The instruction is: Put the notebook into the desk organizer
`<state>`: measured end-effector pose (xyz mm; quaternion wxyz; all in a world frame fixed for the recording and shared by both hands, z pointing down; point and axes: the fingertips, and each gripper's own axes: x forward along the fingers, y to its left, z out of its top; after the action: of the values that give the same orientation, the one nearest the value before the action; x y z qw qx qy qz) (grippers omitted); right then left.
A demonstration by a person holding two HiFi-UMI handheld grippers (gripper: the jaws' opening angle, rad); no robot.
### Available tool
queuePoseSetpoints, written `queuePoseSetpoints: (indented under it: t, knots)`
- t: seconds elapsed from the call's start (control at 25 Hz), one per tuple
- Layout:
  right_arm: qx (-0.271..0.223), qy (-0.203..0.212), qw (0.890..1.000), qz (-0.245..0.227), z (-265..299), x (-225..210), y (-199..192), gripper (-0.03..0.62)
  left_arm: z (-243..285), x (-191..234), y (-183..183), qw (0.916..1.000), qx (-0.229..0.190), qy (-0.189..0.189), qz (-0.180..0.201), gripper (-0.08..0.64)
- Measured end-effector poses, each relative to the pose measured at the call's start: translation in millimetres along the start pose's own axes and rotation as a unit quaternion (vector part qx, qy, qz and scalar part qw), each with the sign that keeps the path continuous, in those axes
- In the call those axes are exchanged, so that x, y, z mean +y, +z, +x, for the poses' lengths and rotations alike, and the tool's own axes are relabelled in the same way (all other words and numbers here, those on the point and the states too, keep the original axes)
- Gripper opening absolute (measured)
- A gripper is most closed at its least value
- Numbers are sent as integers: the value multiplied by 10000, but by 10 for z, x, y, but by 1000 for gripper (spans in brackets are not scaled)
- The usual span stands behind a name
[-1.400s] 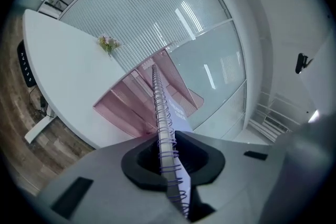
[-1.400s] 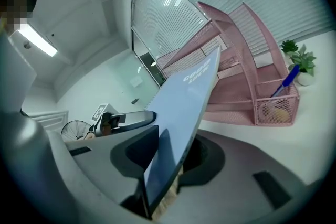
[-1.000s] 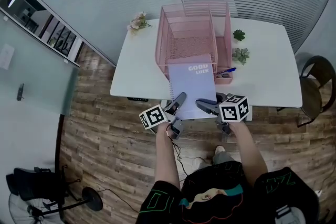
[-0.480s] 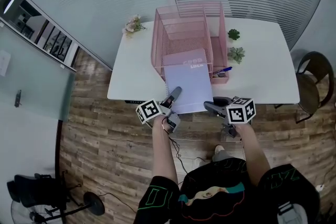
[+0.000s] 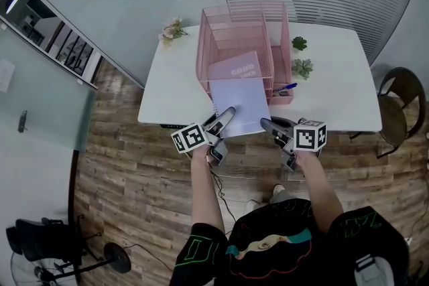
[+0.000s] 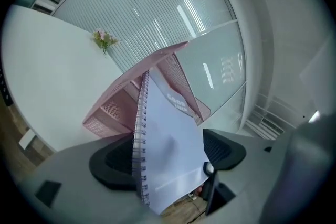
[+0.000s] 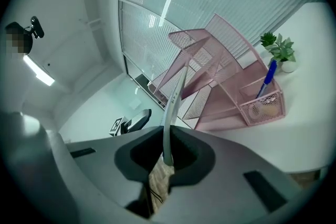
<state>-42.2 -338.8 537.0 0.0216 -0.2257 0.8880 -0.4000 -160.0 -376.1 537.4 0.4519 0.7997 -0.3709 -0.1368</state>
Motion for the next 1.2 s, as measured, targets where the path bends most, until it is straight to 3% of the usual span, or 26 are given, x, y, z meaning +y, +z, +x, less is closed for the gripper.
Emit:
queuePoseSetpoints:
  t: [0.28,0.48,0.68,0.84,1.04,1.2]
  knots:
    - [-369,422,9980,296,12,124,113,34,-180,-47,-51,9993,-58,44,354,402]
    - [-630,659,9942,562,-13,184,189,33,-355,-75,-311,9995,-90,-81,291,389]
    - [-934,917,9876,867,-90,203,163,33,-563,-209,-495,9973,-499,-462,258,147]
    - [-1221,1222,9794,1043,-66,266,257,35,-541,-241,-347,9949,-777,-539,346,101]
    - [-1033,542,9911,639,35,30,356,46,-384,-213,-184,9958,-747,-164,513,87]
    - [-949,134,9945,429,136,-98,464,66,-252,-132,-61,9945,-988,85,343,71]
